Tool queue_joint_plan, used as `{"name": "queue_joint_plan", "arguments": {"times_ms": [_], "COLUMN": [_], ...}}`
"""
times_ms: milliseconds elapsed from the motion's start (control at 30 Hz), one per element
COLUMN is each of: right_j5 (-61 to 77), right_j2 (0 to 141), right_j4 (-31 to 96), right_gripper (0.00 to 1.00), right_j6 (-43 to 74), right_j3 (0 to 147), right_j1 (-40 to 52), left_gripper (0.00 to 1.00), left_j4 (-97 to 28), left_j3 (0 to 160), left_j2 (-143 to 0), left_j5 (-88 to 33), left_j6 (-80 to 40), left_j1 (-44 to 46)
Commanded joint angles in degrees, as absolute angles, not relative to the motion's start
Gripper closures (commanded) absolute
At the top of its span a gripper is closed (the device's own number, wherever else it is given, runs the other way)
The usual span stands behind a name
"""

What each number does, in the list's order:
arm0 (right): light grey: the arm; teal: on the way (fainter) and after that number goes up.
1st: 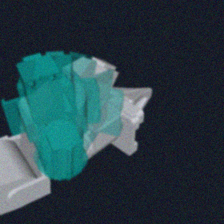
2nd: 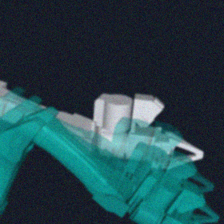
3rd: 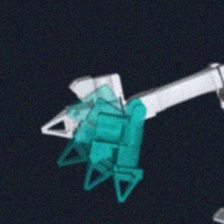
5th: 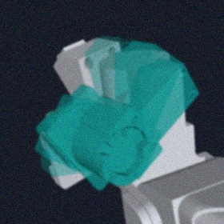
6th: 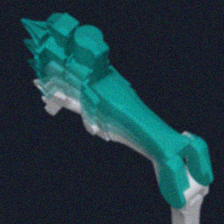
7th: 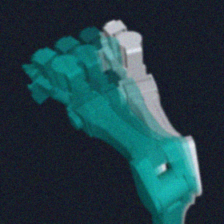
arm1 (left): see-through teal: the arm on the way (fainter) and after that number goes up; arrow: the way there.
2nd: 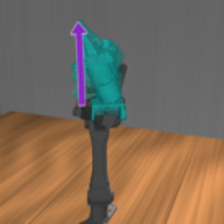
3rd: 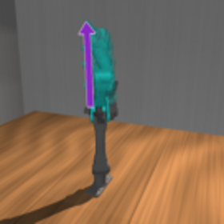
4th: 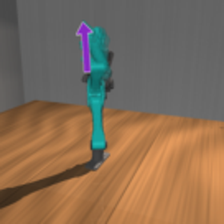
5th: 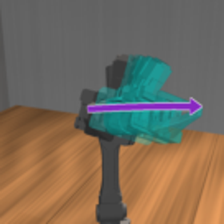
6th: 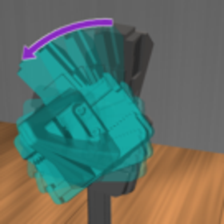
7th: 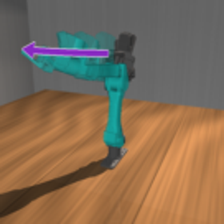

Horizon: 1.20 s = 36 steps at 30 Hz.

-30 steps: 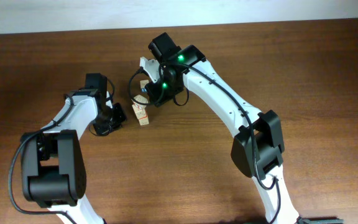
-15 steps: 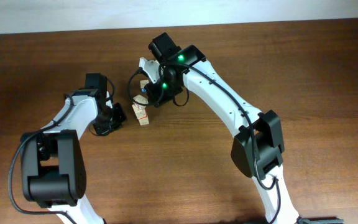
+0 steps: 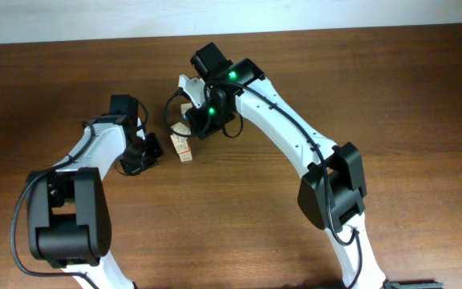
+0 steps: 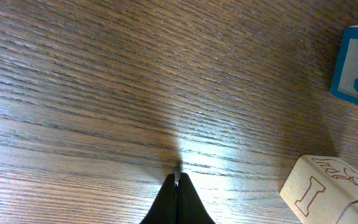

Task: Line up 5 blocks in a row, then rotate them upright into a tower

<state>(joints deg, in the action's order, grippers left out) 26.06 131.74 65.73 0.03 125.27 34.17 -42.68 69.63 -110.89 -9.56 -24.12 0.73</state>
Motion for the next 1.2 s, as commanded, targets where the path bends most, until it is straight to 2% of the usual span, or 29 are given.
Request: {"name": "queue_joint_plan", "arguments": {"times_ms": [0, 867, 1067, 1167], "right_j5": [26.8, 26.3, 22.2, 22.3], "right_j2": [131.4, 131.4, 131.4, 131.4], "right_j4": [65.8, 64.7, 67.2, 68.3], "right_gripper": [0.96, 0.96, 0.75, 0.71], "right_j6": [-0.6, -0.6, -0.6, 0.1], "right_j3": [126.8, 127.7, 133.9, 137.6], "right_j1": [35.3, 36.6, 34.0, 31.4], "left_gripper": [1.0, 1.0, 1.0, 1.0], "left_j4": [-42.8, -42.9, -42.1, -42.2], "left_j3": [70.2, 70.2, 70.8, 72.1], "left_j2": [-109.7, -109.7, -109.7, -109.3], "left_j5": [-9.2, -9.1, -7.2, -6.4], "left_j6": [-24.8, -24.8, -24.1, -23.9], "left_j1": [0.7, 0.7, -0.1, -2.2]}}
